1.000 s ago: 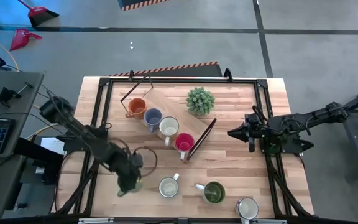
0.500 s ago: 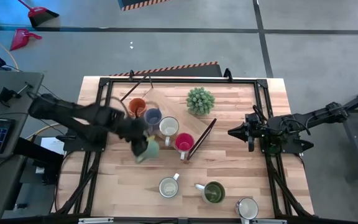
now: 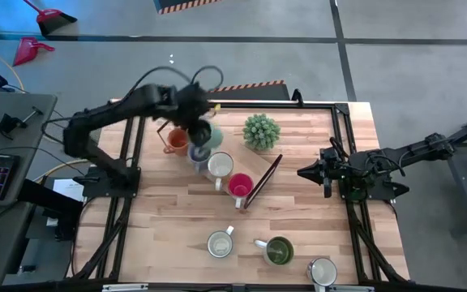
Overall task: Place coffee mugs
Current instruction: Put the light green mug on the shelf
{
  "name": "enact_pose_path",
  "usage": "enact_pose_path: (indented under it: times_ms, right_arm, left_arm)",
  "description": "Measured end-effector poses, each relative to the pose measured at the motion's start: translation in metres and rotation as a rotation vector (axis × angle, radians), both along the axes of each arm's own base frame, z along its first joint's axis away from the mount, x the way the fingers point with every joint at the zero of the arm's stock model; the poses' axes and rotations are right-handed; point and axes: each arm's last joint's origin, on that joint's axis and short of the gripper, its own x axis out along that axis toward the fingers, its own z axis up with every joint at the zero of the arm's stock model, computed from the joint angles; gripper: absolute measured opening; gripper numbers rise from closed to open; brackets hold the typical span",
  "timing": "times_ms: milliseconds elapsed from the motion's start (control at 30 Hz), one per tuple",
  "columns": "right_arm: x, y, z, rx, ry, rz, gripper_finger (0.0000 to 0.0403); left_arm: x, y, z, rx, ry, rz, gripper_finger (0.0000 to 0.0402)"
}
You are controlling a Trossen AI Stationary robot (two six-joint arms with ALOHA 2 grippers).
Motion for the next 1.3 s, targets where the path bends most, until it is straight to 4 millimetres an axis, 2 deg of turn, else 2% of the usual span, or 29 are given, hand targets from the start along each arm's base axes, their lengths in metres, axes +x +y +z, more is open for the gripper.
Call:
enact_pose_path:
  times_ms: [200,500,933,1300]
  right_arm:
    - [0.0,0.0,0.0,0.0,0.0,0.0,0.0016]
    - [0.0,0.0,0.0,0.0,0.0,0.001,0.0016]
    - [0.0,0.0,0.0,0.0,0.0,0.001,0.0016]
    - [0.0,0.0,0.0,0.0,0.0,0.001,0.0016]
  left_arm:
    - [0.013,0.048,0.001,0.001,0.065,0.075,0.0009]
    - [0.021,0.094,-0.028,-0.003,0.219,0.079,0.0009]
    - [0.038,0.124,-0.074,0.018,0.394,0.013,0.0009]
    - [0.027,0.134,-0.078,-0.015,0.446,-0.019,0.0009]
